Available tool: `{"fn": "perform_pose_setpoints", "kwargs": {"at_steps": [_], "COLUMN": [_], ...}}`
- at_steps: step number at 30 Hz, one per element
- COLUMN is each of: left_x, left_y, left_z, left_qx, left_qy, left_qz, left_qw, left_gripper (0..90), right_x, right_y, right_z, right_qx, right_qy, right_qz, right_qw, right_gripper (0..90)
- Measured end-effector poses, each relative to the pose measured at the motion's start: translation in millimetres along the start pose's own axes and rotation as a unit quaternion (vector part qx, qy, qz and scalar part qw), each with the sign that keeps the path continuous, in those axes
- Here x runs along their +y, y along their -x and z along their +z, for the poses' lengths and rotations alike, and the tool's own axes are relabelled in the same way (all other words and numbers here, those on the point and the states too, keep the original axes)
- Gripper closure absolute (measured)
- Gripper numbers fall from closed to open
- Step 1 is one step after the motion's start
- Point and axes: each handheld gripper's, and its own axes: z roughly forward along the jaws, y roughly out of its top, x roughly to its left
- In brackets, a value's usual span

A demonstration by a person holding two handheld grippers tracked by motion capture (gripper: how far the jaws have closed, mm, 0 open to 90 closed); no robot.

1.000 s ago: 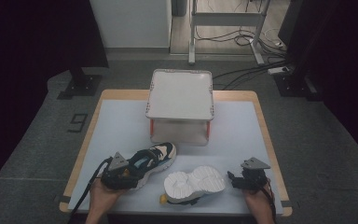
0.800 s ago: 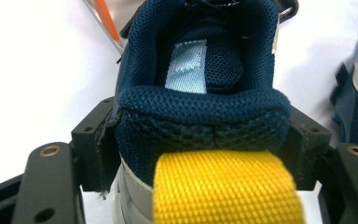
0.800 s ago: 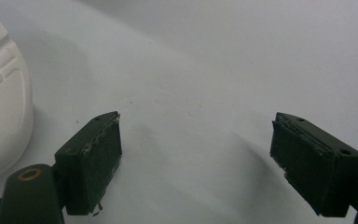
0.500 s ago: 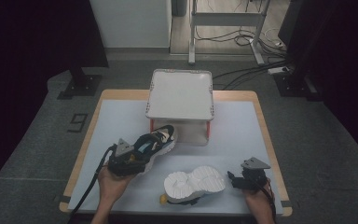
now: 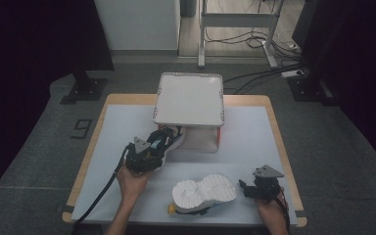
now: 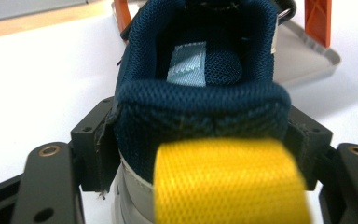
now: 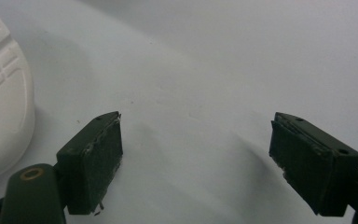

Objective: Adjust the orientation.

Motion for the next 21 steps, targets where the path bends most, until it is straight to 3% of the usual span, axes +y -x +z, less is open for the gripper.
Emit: {"fn": "perform_pose_setpoints", "kwargs": {"at_steps": [7, 12, 15, 18, 21], "left_x": [-3.4, -4.7, -6.1, -7.6, -7.2], "left_y": [10.2, 13.0, 11.3, 11.0, 8.2], "left_z": [2.3, 5.2, 12.9, 17.2, 17.2], "left_qx": [0.020, -0.002, 0.011, 0.008, -0.004], "left_qy": [0.007, 0.004, -0.003, -0.006, -0.027], "left_qz": [0.019, 0.015, 0.016, 0.021, 0.017], "left_qw": [0.9996, 0.9999, 0.9998, 0.9997, 0.9995], "left_gripper": [26.3, 26.3, 26.2, 25.5, 22.5], "right_x": [0.0, 0.0, -0.1, -0.1, 0.0], "right_y": [-0.2, -0.2, -0.4, -0.6, -0.1], "right_z": [-0.1, 0.0, -0.1, 0.0, 0.0], "right_qx": [0.000, -0.001, -0.001, -0.002, 0.000], "right_qy": [0.000, 0.000, 0.000, 0.001, 0.000], "right_qz": [0.000, -0.001, -0.001, -0.001, 0.000], "right_qw": [1.0000, 1.0000, 1.0000, 1.0000, 1.0000], "right_gripper": [16.6, 16.5, 16.6, 16.6, 16.5]}}
